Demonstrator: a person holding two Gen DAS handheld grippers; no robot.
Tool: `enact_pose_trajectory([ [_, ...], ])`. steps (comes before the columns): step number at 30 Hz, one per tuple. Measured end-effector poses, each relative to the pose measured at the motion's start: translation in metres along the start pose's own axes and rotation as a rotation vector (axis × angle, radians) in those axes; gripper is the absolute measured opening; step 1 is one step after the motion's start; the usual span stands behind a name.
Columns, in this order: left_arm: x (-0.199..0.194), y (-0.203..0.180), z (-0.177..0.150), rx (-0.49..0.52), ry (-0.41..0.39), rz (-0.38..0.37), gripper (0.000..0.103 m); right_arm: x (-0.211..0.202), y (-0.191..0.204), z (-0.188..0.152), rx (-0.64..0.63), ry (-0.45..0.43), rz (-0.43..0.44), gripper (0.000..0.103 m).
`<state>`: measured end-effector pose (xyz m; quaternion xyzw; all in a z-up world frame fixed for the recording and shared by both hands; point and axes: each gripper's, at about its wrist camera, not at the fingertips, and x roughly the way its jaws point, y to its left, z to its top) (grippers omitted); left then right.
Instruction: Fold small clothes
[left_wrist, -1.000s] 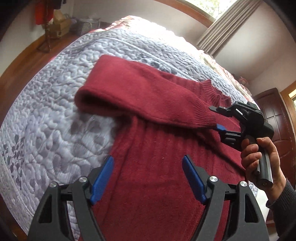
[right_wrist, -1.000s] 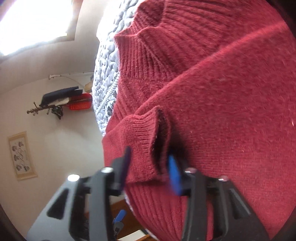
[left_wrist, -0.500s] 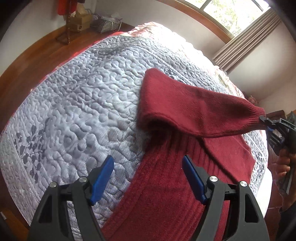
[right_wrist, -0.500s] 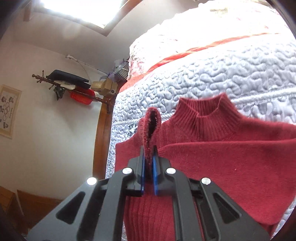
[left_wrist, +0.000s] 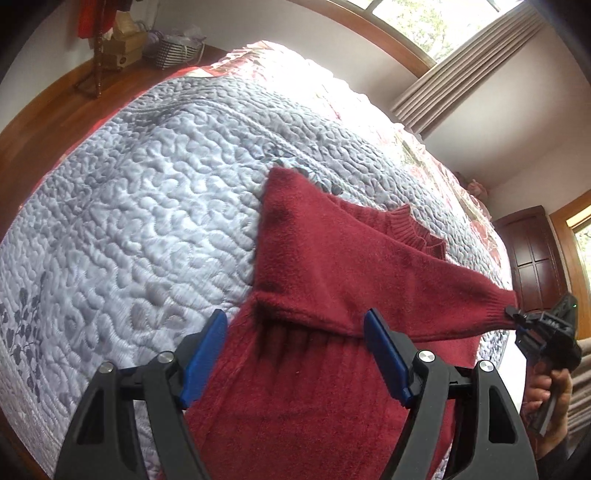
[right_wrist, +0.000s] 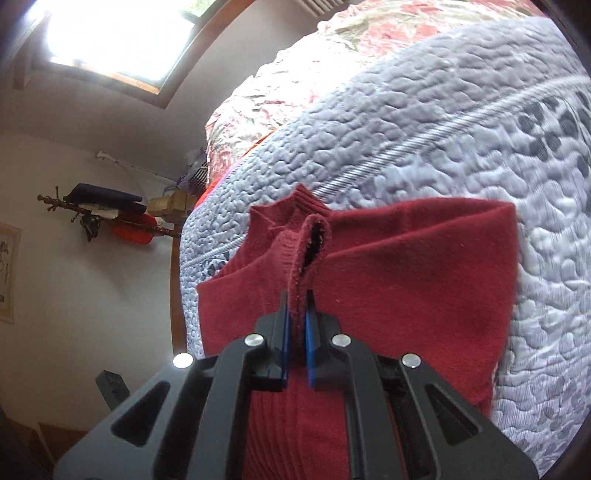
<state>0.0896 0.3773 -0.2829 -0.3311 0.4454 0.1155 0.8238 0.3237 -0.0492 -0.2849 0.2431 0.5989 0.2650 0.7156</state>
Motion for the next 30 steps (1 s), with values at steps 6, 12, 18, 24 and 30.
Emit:
enact_pose_trajectory([
  [6,0.043,-0.015,0.022,-0.038,0.070,-0.117,0.077,0.006,-0.055,-0.018,0.087,0.007,-0.049,0.006],
  [12,0.083,-0.016,0.026,-0.015,0.162,-0.113,0.077,0.023,-0.097,-0.029,0.168,0.033,-0.085,0.006],
  [18,0.091,-0.013,0.029,-0.007,0.191,-0.114,0.077,0.025,-0.106,-0.023,0.205,0.013,-0.051,0.042],
  [24,0.083,-0.007,0.042,-0.075,0.164,-0.177,0.077,0.025,-0.090,-0.006,0.122,0.036,-0.053,0.006],
  [30,0.082,-0.004,0.058,-0.137,0.132,-0.242,0.077,0.008,-0.070,0.001,0.006,-0.021,-0.094,0.006],
])
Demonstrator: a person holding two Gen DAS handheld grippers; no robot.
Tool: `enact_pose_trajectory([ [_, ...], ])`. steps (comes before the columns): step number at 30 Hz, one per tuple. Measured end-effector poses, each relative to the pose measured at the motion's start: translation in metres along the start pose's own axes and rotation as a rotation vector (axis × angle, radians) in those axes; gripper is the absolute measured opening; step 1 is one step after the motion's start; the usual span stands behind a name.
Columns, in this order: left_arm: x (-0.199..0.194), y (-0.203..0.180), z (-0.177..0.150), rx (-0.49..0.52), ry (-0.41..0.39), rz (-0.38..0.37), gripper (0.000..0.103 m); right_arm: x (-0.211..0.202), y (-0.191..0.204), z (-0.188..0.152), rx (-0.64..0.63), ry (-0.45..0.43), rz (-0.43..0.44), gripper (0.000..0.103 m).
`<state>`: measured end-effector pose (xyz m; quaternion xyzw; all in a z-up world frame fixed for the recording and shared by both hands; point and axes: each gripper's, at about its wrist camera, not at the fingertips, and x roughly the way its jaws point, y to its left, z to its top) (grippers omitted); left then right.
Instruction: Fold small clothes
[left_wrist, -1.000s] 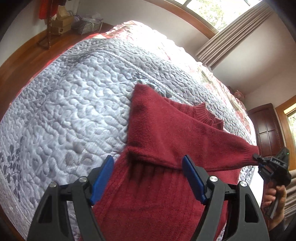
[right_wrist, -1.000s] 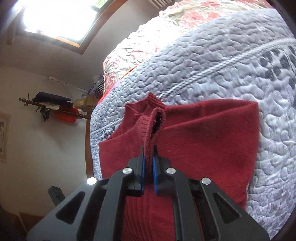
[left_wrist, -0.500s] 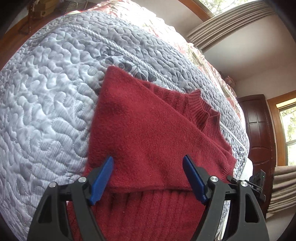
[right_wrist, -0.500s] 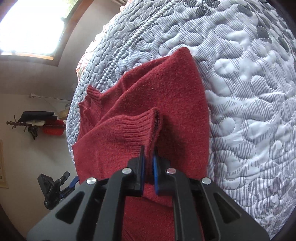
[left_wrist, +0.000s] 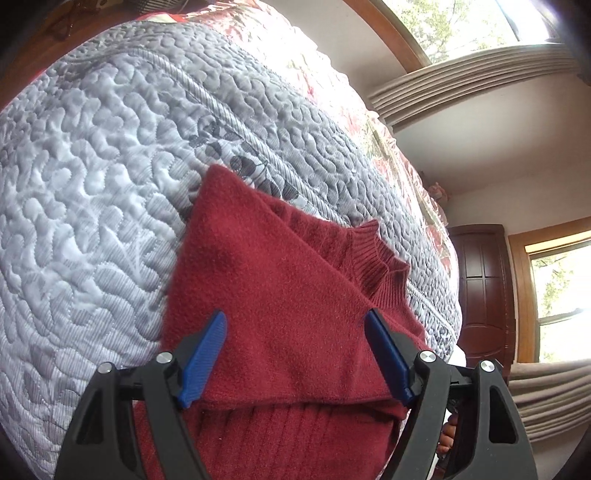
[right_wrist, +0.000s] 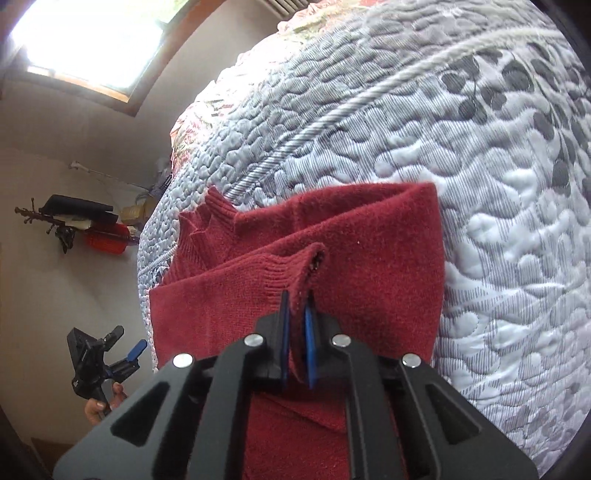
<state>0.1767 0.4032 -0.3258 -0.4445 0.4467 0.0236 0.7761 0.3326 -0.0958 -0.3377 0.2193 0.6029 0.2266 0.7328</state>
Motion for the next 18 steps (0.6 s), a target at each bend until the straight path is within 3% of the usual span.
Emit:
enact_pose_trajectory([
  [6,0.029,0.010,-0.006,0.021,0.079,0.050,0.077,0.010,-0.024,-0.004,0.035,0.012,-0.050,0.006],
  [10,0.033,0.017,-0.009,0.027,0.089,0.074,0.077,0.023,-0.037,-0.009,0.069,0.034,-0.054,0.009],
  [13,0.024,0.014,-0.009,0.023,0.073,0.065,0.077,0.012,-0.032,-0.009,0.066,0.017,-0.056,0.014],
  [18,0.000,-0.001,-0.019,0.066,0.052,0.044,0.078,-0.018,-0.001,-0.016,-0.025,-0.046,-0.074,0.014],
])
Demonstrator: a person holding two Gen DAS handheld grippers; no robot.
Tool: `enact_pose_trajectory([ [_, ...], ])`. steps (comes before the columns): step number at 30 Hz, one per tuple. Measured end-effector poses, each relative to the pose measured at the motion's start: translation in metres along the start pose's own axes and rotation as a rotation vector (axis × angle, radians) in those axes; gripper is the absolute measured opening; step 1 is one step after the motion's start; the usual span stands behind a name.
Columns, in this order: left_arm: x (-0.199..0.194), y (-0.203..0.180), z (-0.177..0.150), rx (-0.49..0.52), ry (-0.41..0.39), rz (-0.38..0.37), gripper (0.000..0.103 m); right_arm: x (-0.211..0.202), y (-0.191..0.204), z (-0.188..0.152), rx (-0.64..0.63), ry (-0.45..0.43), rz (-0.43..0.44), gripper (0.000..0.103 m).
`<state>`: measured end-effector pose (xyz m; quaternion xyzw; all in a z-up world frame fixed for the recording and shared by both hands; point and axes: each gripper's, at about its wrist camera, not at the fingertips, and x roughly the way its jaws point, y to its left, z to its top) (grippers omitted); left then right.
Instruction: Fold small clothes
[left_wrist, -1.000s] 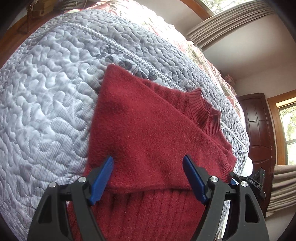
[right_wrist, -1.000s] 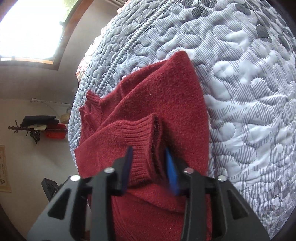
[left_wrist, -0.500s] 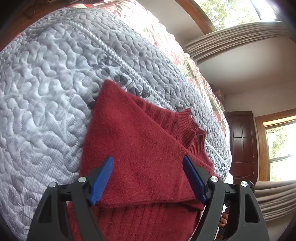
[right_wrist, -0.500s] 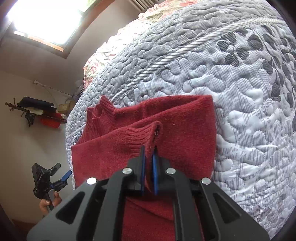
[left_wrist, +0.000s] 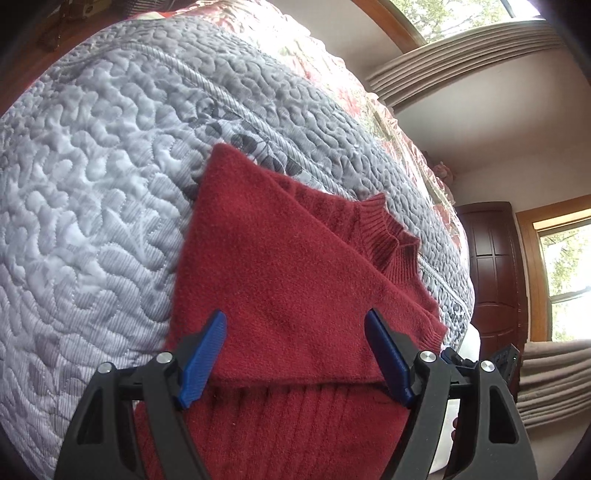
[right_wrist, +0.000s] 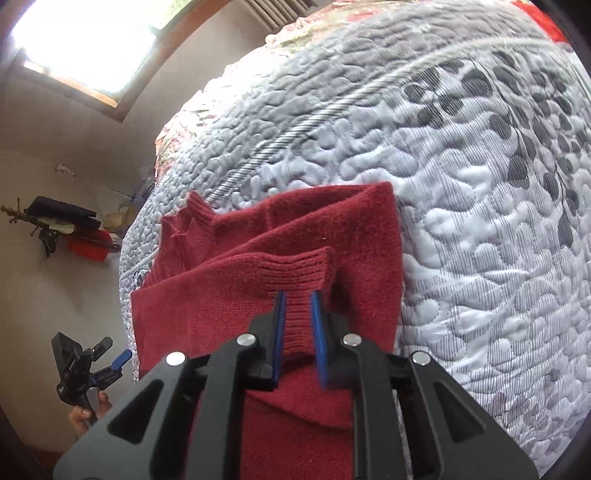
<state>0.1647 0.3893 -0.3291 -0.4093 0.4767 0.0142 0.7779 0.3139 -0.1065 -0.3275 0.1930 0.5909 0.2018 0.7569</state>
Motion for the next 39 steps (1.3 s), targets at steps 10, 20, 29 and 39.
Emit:
enact_pose_trajectory([
  [10,0.030,0.020,-0.014,0.018,0.086,0.082,0.079,0.039,-0.018,-0.017,0.017,0.096,-0.036,0.000],
  [20,-0.039,0.021,-0.052,-0.003,0.034,0.089,0.085,-0.023,-0.019,-0.048,0.074,0.098,0.036,0.034],
  [29,-0.097,0.102,-0.168,-0.009,0.213,0.224,0.085,-0.080,-0.086,-0.198,0.196,0.266,-0.041,0.055],
  [39,-0.089,0.159,-0.249,-0.074,0.377,0.233,0.085,-0.089,-0.124,-0.311,0.305,0.363,-0.007,0.065],
])
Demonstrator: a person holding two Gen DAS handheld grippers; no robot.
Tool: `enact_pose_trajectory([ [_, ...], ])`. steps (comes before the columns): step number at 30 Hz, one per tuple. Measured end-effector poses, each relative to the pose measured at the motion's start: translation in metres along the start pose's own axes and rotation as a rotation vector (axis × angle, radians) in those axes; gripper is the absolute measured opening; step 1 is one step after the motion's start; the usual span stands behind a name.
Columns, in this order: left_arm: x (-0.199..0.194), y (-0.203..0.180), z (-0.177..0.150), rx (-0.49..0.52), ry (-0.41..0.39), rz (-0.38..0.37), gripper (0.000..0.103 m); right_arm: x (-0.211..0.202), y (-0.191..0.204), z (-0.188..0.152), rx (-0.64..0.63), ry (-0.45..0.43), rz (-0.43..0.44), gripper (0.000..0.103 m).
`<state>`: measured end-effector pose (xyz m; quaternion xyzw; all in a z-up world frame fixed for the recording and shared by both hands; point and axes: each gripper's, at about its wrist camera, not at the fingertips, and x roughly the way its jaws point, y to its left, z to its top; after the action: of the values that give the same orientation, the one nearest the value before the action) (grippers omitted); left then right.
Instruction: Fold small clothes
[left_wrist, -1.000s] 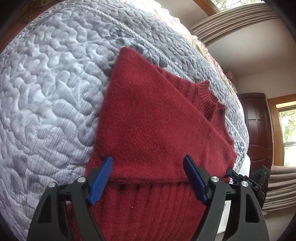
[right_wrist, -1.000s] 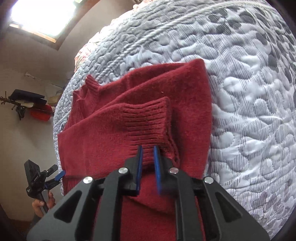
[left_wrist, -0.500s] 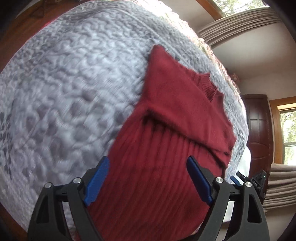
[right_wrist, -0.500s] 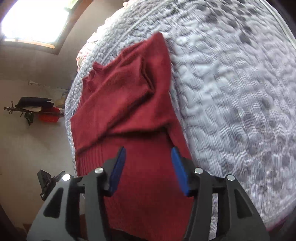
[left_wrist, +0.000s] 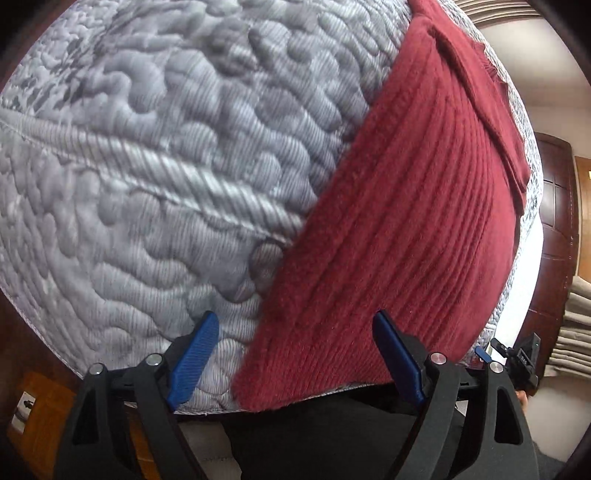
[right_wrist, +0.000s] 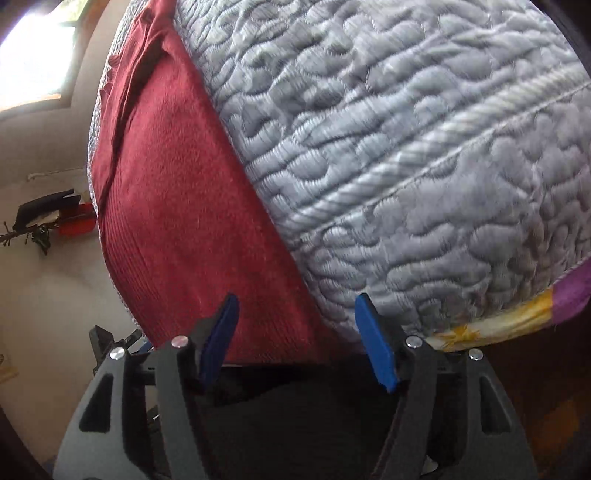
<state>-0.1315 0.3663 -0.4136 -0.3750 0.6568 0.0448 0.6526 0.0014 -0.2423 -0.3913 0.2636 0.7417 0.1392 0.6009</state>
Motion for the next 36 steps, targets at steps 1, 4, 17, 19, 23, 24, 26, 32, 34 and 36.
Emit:
enact_pose_trajectory([
  [1,0.001,0.000,-0.001,0.009,0.003,0.000,0.086,0.005,0.000,-0.004,-0.006,0.004,0.000,0.066],
  [4,0.004,0.001,-0.004,0.024,0.016,-0.013,0.088,0.019,0.000,-0.011,-0.016,0.020,-0.001,0.066],
  [17,0.020,0.001,-0.019,0.000,0.108,-0.072,0.079,0.070,0.026,-0.025,-0.076,0.114,0.018,0.068],
  [19,0.019,0.002,-0.022,0.005,0.098,-0.055,0.070,0.070,0.024,-0.023,-0.071,0.121,0.023,0.066],
  [23,0.017,0.014,-0.027,-0.029,0.084,-0.042,0.044,0.066,0.021,-0.020,-0.029,0.115,0.057,0.061],
  [24,0.018,0.016,-0.028,-0.032,0.086,-0.046,0.042,0.066,0.023,-0.019,-0.028,0.119,0.064,0.058],
  [26,0.019,0.017,-0.029,-0.028,0.094,-0.046,0.038,0.066,0.027,-0.018,-0.039,0.125,0.061,0.051],
  [32,0.023,0.017,-0.030,-0.045,0.112,-0.056,0.007,0.067,0.052,-0.022,-0.080,0.141,0.067,0.010],
  [34,0.017,0.020,-0.032,-0.058,0.097,-0.080,0.006,0.059,0.059,-0.024,-0.089,0.130,0.082,0.008],
  [36,0.009,0.021,-0.036,-0.070,0.075,-0.110,0.006,0.046,0.059,-0.027,-0.099,0.112,0.098,0.007],
])
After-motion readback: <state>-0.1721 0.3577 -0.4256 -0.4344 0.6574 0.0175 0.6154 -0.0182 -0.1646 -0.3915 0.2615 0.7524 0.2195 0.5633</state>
